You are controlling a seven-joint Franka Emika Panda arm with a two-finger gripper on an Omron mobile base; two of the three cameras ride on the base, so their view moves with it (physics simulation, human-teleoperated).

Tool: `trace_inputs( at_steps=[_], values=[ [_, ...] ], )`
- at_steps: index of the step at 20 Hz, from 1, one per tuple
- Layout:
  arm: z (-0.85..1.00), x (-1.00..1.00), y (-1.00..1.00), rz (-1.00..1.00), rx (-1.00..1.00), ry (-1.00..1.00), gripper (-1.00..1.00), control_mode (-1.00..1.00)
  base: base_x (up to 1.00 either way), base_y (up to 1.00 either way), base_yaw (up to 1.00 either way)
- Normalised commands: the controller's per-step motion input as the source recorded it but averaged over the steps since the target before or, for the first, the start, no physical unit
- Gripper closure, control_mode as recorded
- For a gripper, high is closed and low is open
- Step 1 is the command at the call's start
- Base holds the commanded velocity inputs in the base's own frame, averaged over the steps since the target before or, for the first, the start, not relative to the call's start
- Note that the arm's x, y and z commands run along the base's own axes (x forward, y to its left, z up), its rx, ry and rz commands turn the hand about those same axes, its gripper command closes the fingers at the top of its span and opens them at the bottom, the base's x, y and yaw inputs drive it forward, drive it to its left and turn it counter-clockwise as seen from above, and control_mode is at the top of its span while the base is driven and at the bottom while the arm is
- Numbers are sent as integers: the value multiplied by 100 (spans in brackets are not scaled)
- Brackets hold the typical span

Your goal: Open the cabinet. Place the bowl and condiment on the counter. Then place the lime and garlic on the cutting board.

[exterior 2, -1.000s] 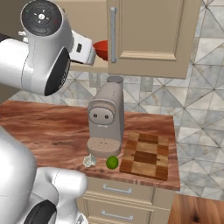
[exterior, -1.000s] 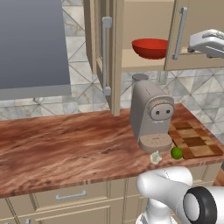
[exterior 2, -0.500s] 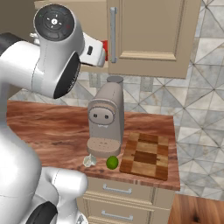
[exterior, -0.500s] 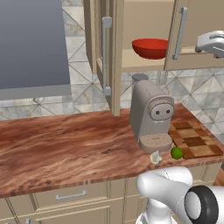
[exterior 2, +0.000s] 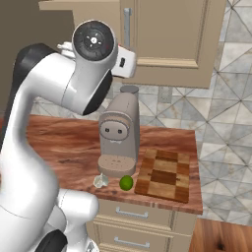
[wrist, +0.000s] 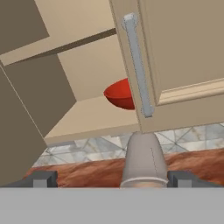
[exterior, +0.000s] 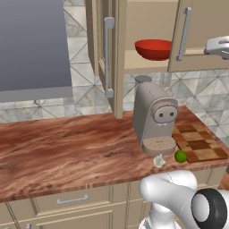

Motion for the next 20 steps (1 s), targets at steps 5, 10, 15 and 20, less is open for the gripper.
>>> trace_inputs(
  at_steps=[5,10,15,20],
  values=[
    [-6,48,-5,0,0,-5,-100,-100,0,0,0],
    [0,51,0,0,0,-1,-100,-100,0,0,0],
    [-2,50,0,-1,0,0,-100,-100,0,0,0],
    [-6,43,0,0,0,0,-100,-100,0,0,0]
  ],
)
